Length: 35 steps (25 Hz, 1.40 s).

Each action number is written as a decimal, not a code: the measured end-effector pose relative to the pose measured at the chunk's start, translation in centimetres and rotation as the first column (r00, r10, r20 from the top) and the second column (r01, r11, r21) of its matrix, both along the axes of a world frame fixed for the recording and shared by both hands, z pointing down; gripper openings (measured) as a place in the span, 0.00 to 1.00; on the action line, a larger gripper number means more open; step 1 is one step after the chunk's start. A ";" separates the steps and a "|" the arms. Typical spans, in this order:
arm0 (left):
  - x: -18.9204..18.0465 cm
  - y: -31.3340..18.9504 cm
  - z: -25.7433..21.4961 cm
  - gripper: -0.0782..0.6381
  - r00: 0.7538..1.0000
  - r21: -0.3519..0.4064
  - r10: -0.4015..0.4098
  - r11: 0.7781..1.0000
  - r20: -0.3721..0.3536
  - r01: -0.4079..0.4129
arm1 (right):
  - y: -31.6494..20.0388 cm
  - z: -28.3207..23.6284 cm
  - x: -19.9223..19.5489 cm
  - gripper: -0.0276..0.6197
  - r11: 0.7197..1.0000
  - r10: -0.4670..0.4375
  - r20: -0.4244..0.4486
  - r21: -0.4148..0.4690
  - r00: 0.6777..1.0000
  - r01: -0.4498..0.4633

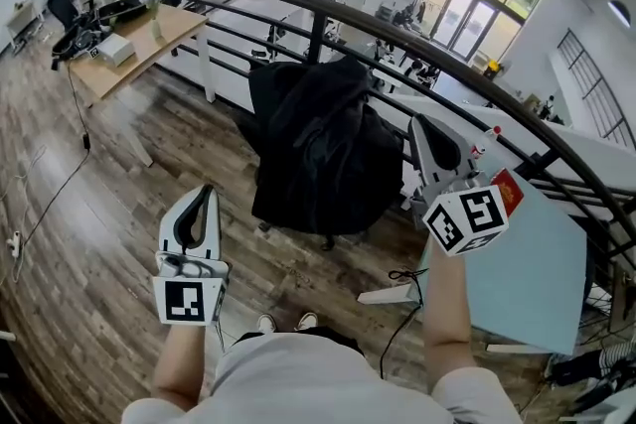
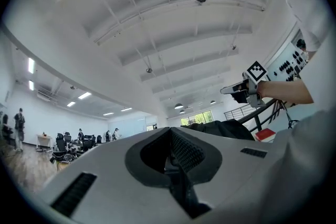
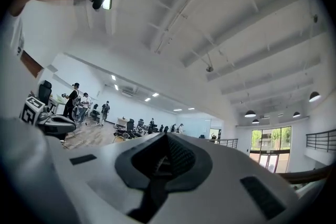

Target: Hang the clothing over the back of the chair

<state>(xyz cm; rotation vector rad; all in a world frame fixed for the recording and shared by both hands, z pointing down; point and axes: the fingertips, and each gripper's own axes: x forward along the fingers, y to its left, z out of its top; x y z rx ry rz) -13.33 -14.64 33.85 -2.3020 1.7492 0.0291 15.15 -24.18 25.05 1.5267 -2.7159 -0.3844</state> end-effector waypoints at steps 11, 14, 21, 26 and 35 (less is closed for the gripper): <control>-3.4 1.8 -0.8 0.14 0.998 0.019 -0.059 0.998 -0.005 0.059 | 7.9 0.3 4.1 0.07 0.986 0.141 0.047 0.082 0.989 -0.144; -4.4 2.1 -0.6 0.14 0.997 0.009 -0.079 0.997 -0.003 0.079 | 9.3 1.1 5.6 0.07 0.976 0.189 0.057 0.097 0.980 -0.194; -5.3 2.5 0.0 0.14 0.995 -0.004 -0.102 0.995 -0.009 0.102 | 11.8 4.1 7.8 0.07 0.957 0.278 0.075 0.060 0.958 -0.282; -5.8 3.8 0.2 0.14 0.992 -0.012 -0.126 0.992 -0.019 0.125 | 13.4 5.3 8.8 0.07 0.943 0.326 0.089 0.030 0.941 -0.330; -5.6 3.9 0.2 0.14 0.993 -0.003 -0.117 0.993 -0.021 0.117 | 13.7 4.5 8.4 0.07 0.936 0.339 0.084 0.068 0.937 -0.344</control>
